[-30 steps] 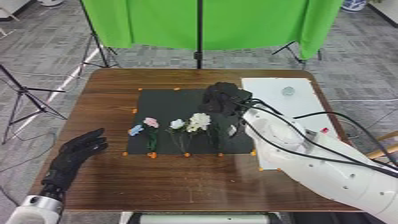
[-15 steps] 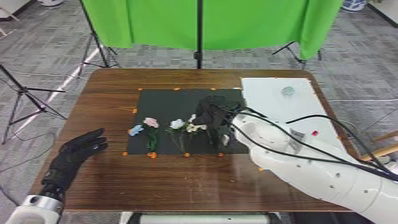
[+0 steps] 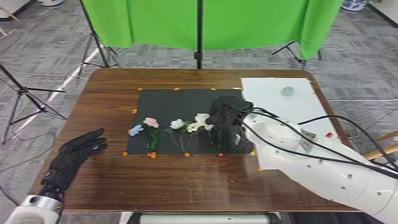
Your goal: Arrange flowers
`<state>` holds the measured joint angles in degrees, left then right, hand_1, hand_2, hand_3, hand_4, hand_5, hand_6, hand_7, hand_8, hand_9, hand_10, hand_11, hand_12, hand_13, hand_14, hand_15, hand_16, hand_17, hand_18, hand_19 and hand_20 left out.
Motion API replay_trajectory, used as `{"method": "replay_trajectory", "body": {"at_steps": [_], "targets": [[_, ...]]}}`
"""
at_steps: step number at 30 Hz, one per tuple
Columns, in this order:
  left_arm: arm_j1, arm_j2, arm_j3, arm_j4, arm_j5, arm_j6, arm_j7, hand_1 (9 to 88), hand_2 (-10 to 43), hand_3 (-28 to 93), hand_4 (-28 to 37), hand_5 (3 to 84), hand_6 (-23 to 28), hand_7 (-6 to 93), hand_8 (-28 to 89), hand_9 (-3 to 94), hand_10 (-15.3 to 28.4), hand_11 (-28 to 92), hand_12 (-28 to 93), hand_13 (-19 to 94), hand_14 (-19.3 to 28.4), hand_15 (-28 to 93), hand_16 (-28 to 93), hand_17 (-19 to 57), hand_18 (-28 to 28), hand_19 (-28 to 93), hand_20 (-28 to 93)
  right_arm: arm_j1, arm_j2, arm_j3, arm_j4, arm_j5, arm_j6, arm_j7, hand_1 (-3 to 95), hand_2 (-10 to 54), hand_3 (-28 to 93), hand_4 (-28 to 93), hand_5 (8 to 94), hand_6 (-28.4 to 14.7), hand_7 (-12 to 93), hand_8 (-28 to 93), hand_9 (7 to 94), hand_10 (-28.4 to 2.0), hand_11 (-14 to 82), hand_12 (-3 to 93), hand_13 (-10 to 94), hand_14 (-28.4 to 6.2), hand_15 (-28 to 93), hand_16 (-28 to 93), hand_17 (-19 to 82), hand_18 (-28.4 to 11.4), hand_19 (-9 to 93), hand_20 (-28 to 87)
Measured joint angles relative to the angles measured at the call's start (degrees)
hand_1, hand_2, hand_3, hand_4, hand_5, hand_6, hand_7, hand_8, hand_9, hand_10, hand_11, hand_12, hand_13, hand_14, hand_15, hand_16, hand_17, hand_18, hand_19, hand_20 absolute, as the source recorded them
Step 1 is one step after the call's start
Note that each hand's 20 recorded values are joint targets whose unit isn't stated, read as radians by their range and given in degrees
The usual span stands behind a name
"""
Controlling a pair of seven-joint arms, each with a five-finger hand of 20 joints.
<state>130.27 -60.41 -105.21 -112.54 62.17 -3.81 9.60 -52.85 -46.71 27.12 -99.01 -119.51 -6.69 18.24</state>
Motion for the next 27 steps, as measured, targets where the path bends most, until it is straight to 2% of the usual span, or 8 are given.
{"method": "replay_trajectory", "body": {"at_steps": [10,17,27], "targets": [[0.00,0.03,0.00,-0.01,0.02,0.00,0.02,35.9,-9.5,62,-11.4,41.5,4.1,9.6,-6,40.4,12.2,17,13,35,17.1,18,3,6.9,14.5,8,19,0.03,1.31,1.50,-0.07,0.07,0.50,0.64,21.4,9.5,67,-8,69.5,2.1,16,-10,77.6,-14.6,53.9,40.5,88,-5.7,72,41,63,-19.1,93,70],[0.01,0.01,0.03,-0.01,0.02,0.00,0.06,35.9,-9.5,62,-11.4,41.5,4.0,9.6,-6,40.4,12.2,17,13,35,17.1,18,3,6.9,14.5,8,19,-0.38,1.81,3.42,-2.48,1.07,5.91,-0.36,21.9,9.3,67,-8,69.2,2.0,16,-10,78.2,-14.1,54.2,40.4,89,-5.5,72,41,64,-19.1,93,70],[-0.29,-0.05,0.23,0.03,0.03,0.00,0.05,35.9,-9.5,62,-11.2,41.4,4.0,9.7,-6,40.4,12.2,17,13,35,17.2,18,3,6.9,14.5,8,19,1.74,-1.77,-0.16,-1.90,1.77,2.19,-3.19,22.4,9.7,66,-8,68.7,2.3,16,-11,78.2,-14.0,54.5,40.6,89,-5.4,72,41,64,-19.1,93,70]]}}
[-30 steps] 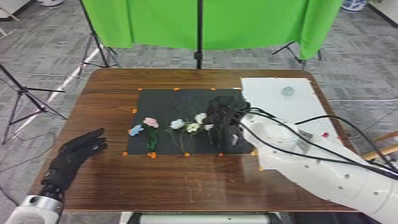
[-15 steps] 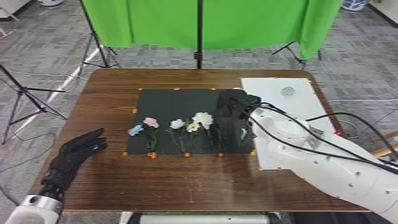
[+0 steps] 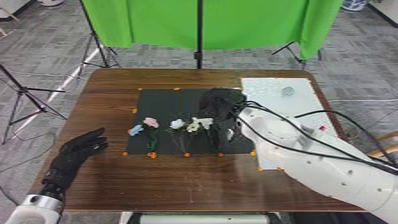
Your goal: Arrange flowers
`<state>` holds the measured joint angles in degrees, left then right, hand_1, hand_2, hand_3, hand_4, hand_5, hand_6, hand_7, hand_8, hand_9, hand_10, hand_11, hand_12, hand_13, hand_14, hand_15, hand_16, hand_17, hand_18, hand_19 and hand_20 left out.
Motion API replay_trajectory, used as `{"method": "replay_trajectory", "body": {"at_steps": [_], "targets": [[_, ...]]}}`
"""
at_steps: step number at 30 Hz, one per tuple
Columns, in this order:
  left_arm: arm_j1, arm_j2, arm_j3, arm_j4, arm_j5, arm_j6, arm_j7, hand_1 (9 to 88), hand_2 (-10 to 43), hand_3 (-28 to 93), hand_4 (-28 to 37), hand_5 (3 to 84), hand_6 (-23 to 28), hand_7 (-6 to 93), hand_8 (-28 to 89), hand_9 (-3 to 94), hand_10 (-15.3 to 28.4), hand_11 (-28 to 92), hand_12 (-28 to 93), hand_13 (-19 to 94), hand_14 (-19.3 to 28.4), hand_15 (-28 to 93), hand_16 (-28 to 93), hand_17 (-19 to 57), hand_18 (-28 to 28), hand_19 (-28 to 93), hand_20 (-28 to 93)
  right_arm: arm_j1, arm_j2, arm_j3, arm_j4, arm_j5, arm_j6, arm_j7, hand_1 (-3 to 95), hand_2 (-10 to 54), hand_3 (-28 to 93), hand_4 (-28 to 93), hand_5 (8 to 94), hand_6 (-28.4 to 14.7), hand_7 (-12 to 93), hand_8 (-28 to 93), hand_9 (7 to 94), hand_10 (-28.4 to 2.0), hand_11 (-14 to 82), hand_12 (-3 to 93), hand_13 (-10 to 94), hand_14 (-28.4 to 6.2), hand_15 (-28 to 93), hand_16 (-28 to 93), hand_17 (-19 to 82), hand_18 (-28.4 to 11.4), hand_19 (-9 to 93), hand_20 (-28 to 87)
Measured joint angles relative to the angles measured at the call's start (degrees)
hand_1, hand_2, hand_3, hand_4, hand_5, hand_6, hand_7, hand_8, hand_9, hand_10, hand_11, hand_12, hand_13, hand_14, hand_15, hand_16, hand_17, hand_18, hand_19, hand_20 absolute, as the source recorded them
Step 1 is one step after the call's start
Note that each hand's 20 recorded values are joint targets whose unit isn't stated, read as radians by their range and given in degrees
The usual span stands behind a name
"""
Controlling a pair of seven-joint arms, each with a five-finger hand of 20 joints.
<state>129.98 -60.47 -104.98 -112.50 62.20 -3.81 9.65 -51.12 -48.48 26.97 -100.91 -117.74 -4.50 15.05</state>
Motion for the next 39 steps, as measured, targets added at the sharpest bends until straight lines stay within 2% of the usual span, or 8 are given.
{"method": "replay_trajectory", "body": {"at_steps": [9,25,31,35,37,39], "targets": [[0.09,-0.14,0.00,0.00,0.00,0.01,0.01,36.0,-9.5,62,-11.3,41.5,4.1,9.6,-6,40.4,12.2,17,13,35,17.2,18,3,6.8,14.5,8,19,0.13,-1.83,-2.25,0.50,0.10,-0.89,-0.82,22.6,9.8,66,-8,68.8,2.6,16,-11,78.4,-13.8,55.3,40.7,89,-5.3,73,41,64,-19.0,93,71],[0.12,-0.19,-0.05,-0.02,-0.01,0.01,0.03,35.9,-9.5,62,-11.4,41.5,4.0,9.6,-6,40.4,12.2,17,13,35,17.1,18,3,6.8,14.5,8,19,0.58,-0.10,-1.96,2.67,-0.65,-1.55,1.34,22.3,9.8,66,-8,69.3,2.6,16,-11,79.1,-13.5,55.7,40.7,89,-5.5,74,41,64,-19.1,93,72],[0.16,-0.15,-0.10,-0.05,-0.01,0.01,0.00,36.0,-9.5,62,-11.4,41.4,4.1,9.5,-6,40.4,12.2,17,13,35,17.2,18,3,6.7,14.6,9,19,-0.26,1.50,0.38,0.43,1.92,-1.88,1.36,21.8,9.1,66,-8,70.1,2.6,16,-11,79.2,-13.7,55.7,40.7,89,-5.6,74,41,64,-19.0,93,72],[0.18,-0.15,-0.10,-0.05,-0.01,0.01,0.00,36.0,-9.5,62,-11.3,41.5,4.1,9.7,-6,40.4,12.2,17,13,35,17.1,18,3,6.7,14.6,9,19,-3.01,2.50,6.01,-3.41,10.42,-1.95,0.51,21.8,8.8,66,-8,72.5,2.2,16,-10,79.2,-13.4,55.1,40.5,89,-5.5,74,41,64,-19.0,93,72],[0.18,-0.15,-0.10,-0.05,-0.01,0.01,-0.01,36.0,-9.5,62,-11.3,41.5,4.1,9.6,-6,40.4,12.2,17,13,35,17.2,18,3,6.7,14.6,9,19,-4.48,2.88,9.04,-5.15,13.80,-1.14,0.07,22.5,7.1,66,-8,72.8,1.7,17,-10,79.9,-13.9,49.0,37.7,88,-5.5,71,41,63,-18.9,93,70],[0.18,-0.15,-0.12,-0.05,-0.01,0.01,-0.04,36.0,-9.5,62,-11.3,41.5,4.1,9.7,-6,40.4,12.1,17,13,35,17.2,18,3,6.7,14.6,9,19,-4.94,3.34,10.41,-5.81,14.33,2.10,0.06,22.9,4.9,65,-8,69.3,0.0,17,-9,76.0,-14.9,36.6,33.1,84,-6.5,70,41,60,-18.5,93,69]]}}
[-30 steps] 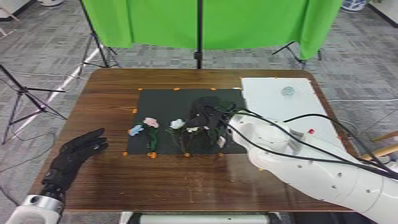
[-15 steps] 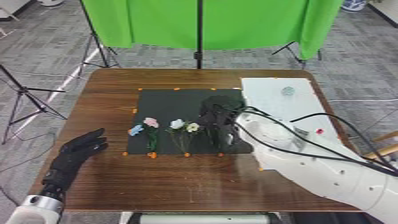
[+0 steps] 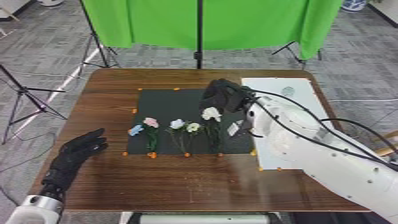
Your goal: Arrange flowers
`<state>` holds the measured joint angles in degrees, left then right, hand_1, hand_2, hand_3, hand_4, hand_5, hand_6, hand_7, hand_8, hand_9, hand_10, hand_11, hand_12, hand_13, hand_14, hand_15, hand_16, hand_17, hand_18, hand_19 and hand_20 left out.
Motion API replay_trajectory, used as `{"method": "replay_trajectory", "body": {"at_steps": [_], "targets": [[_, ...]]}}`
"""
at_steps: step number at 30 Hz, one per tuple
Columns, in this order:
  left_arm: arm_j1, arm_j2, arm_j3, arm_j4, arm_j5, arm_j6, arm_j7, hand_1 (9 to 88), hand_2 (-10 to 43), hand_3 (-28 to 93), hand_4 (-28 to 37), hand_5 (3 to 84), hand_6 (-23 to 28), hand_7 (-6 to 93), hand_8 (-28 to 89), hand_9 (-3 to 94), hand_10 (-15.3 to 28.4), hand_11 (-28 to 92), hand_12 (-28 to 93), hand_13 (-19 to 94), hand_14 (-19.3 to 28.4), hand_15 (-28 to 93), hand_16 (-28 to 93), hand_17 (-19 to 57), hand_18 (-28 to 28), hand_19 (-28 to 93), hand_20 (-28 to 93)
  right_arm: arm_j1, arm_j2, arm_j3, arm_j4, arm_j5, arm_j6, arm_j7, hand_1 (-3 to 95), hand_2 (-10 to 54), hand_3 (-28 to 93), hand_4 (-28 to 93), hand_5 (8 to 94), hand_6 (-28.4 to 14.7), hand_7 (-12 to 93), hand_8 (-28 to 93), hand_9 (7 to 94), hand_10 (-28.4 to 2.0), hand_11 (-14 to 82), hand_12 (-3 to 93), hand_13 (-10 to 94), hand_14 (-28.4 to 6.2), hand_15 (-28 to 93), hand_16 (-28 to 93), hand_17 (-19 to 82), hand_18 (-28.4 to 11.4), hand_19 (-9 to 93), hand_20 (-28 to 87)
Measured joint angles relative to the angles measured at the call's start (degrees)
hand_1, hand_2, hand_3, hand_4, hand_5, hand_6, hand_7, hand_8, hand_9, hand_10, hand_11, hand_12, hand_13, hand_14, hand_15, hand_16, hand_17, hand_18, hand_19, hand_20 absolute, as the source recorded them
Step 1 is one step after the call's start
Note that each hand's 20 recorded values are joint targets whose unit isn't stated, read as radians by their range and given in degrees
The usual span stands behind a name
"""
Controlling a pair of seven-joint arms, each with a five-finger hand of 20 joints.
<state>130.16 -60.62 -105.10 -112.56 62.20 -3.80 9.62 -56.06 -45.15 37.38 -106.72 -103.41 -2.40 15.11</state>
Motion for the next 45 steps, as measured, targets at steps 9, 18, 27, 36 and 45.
{"method": "replay_trajectory", "body": {"at_steps": [9,18,27,36,45], "targets": [[0.15,0.00,-0.16,-0.09,0.00,-0.01,-0.12,36.1,-9.5,62,-11.4,41.6,4.1,9.7,-6,40.4,12.1,17,13,35,17.1,18,3,6.6,14.7,9,19,4.59,0.37,0.58,10.00,-19.18,9.67,16.97,17.1,0.4,57,-9,47.9,-5.2,7,-5,56.2,-21.2,12.9,24.9,72,-13.8,69,40,52,-21.8,93,61],[0.46,-0.05,-0.34,-0.20,0.00,0.01,-0.03,36.2,-9.5,62,-11.1,41.5,4.1,9.6,-6,40.4,12.1,17,13,35,17.1,18,3,6.6,14.7,9,19,7.30,-0.06,1.84,24.21,-17.10,-6.83,20.24,16.3,-1.9,55,-9,41.4,-3.8,5,-4,51.1,-23.0,7.7,24.1,70,-15.1,68,38,50,-22.7,93,57],[0.31,-0.10,-0.18,-0.17,0.03,0.03,0.02,36.2,-9.5,62,-11.2,41.5,4.0,9.7,-6,40.4,12.2,17,13,35,17.1,18,3,6.6,14.7,9,19,7.03,-1.75,0.35,31.53,-17.70,-4.22,22.00,26.0,-8.8,65,-12,43.4,-1.3,9,-6,55.9,-20.8,11.3,23.2,75,-10.5,69,37,53,-20.4,93,57],[0.24,-0.26,-0.07,-0.13,0.03,0.04,0.06,36.2,-9.5,62,-11.2,41.5,4.1,9.7,-6,40.5,12.2,17,13,35,17.2,18,3,6.6,14.6,9,19,5.73,-2.79,-2.20,34.22,-17.67,5.23,21.02,40.4,-9.5,67,-15,55.3,1.7,16,-10,67.6,-15.8,16.1,21.0,82,-5.3,68,36,58,-17.6,93,59],[0.17,-0.39,0.03,-0.13,0.07,0.04,0.10,36.3,-9.5,62,-11.1,41.5,4.1,9.7,-6,40.4,12.2,17,13,35,17.2,18,3,6.6,14.7,9,19,4.99,-3.64,-3.21,34.86,-17.64,8.91,20.46,59.1,-9.5,59,-18,75.1,-0.3,21,6,86.8,-9.5,8.7,39.2,88,-2.8,67,38,63,-16.1,93,63]]}}
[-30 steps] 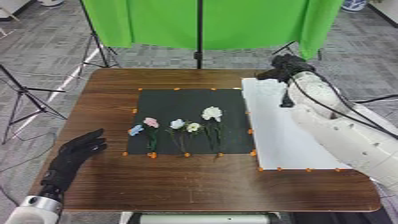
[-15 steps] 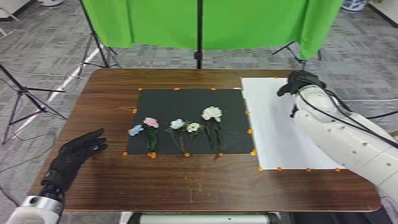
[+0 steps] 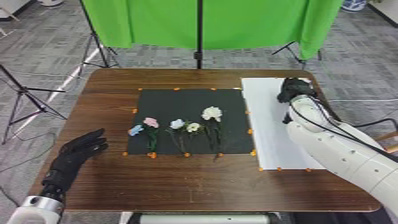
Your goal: Arrange flowers
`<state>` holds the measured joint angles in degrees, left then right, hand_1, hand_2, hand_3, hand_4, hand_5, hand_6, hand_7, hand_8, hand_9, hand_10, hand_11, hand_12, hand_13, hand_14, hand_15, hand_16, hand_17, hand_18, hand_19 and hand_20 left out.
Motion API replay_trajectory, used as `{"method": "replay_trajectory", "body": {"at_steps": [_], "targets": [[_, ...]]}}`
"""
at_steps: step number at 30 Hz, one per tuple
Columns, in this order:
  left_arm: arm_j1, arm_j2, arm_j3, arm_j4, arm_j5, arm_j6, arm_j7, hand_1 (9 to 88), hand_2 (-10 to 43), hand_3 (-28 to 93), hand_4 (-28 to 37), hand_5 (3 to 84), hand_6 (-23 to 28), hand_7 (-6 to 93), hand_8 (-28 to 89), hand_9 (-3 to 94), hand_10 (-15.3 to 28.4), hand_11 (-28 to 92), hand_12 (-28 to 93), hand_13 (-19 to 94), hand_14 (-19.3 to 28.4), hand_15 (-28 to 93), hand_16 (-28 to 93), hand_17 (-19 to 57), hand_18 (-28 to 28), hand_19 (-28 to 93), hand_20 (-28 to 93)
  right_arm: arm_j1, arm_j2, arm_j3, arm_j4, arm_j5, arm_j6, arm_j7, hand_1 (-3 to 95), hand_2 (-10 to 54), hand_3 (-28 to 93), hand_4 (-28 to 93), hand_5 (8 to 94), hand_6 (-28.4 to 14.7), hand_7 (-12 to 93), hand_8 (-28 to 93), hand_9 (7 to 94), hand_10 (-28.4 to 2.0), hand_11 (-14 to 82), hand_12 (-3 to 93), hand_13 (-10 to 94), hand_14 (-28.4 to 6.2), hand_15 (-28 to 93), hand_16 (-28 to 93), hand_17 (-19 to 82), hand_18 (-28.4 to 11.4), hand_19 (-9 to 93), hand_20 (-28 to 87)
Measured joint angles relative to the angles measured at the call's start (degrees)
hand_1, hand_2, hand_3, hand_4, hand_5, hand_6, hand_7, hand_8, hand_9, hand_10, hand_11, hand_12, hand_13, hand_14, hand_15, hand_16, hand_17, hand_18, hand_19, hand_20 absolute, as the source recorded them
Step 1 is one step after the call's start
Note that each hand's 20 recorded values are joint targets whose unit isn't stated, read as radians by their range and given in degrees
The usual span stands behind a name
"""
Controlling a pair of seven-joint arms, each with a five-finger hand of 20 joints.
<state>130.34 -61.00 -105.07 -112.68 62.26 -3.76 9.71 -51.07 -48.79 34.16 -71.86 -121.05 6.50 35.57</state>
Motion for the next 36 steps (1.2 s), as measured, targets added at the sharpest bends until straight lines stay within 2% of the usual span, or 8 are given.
{"method": "replay_trajectory", "body": {"at_steps": [6,17,21,23,24,26,31,36], "targets": [[0.04,-0.01,-0.08,-0.04,0.00,0.00,0.00,36.2,-9.5,62,-11.2,41.6,4.1,9.6,-6,40.4,12.1,17,13,35,17.2,18,3,6.5,14.7,9,19,-1.86,0.90,0.70,-2.72,4.68,10.47,-0.14,62.3,-9.5,59,-18,79.4,-1.3,22,8,90.5,-8.9,10.1,42.1,89,-2.4,67,38,64,-15.6,93,63],[0.20,-0.01,-0.31,-0.13,0.01,-0.01,-0.09,36.2,-9.5,62,-11.2,41.5,4.0,9.7,-6,40.4,12.1,17,13,35,17.2,18,3,6.6,14.7,9,19,-12.91,6.90,15.60,-25.01,20.53,12.04,-3.57,61.9,-9.5,59,-17,79.7,-1.8,21,9,90.4,-9.1,10.2,43.8,90,-2.1,67,39,65,-15.6,93,64],[0.25,0.00,-0.37,-0.13,0.01,-0.01,-0.09,36.2,-9.5,62,-11.3,41.5,4.0,9.7,-6,40.4,12.1,17,13,35,17.1,18,3,6.6,14.6,9,19,-16.40,8.21,17.22,-30.91,21.95,12.15,-5.64,54.3,-9.5,58,-14,75.9,-1.2,23,9,83.8,-9.9,16.6,39.5,86,-3.8,68,40,62,-16.4,93,64],[0.24,0.04,-0.37,-0.13,0.01,-0.04,-0.10,36.3,-9.5,62,-11.3,41.5,4.0,9.7,-6,40.4,12.1,17,13,35,17.1,18,3,6.6,14.6,9,19,-16.32,8.40,14.45,-30.82,18.70,12.21,-5.43,44.6,-9.5,63,-14,71.9,-0.6,21,2,77.4,-12.9,22.3,30.9,84,-5.3,69,40,60,-17.3,93,64],[0.21,0.07,-0.37,-0.13,0.01,-0.04,-0.10,36.3,-9.5,62,-11.3,41.5,4.1,9.7,-6,40.4,12.1,17,13,35,17.1,18,3,6.6,14.6,9,19,-16.08,8.42,12.45,-30.06,15.50,12.01,-5.11,35.7,-9.5,66,-13,65.2,-0.5,18,-7,69.0,-15.9,21.7,26.1,80,-7.4,70,40,57,-18.5,93,63],[0.10,0.13,-0.32,-0.09,0.01,-0.04,-0.11,36.2,-9.5,62,-11.3,41.5,4.0,9.7,-6,40.4,12.1,17,13,35,17.2,18,3,6.5,14.6,9,19,-15.46,8.28,8.81,-27.34,7.33,10.14,-4.19,32.1,-9.5,66,-12,61.1,-0.8,16,-8,63.7,-17.2,19.4,25.0,78,-8.7,70,40,56,-19.1,93,63],[-0.08,0.20,-0.27,-0.06,0.04,-0.04,-0.15,36.2,-9.5,62,-11.2,41.5,4.0,9.7,-6,40.4,12.1,17,13,35,17.2,18,3,6.5,14.6,9,19,-14.91,7.59,7.88,-21.23,-8.12,-2.63,-1.98,28.0,-9.5,65,-11,52.1,-1.5,12,-7,51.5,-19.6,15.1,25.4,72,-12.0,72,39,53,-20.5,93,60],[0.12,0.20,-0.40,-0.13,0.04,-0.04,-0.17,36.3,-9.5,62,-11.1,41.6,4.0,9.9,-6,40.4,12.1,17,13,35,17.1,18,3,6.5,14.6,9,19,-15.08,8.22,10.39,-21.25,-8.52,-0.55,-1.92,26.8,-9.5,66,-11,48.6,-1.3,12,-7,48.0,-19.8,15.1,26.5,69,-13.0,73,39,52,-20.8,93,59]]}}
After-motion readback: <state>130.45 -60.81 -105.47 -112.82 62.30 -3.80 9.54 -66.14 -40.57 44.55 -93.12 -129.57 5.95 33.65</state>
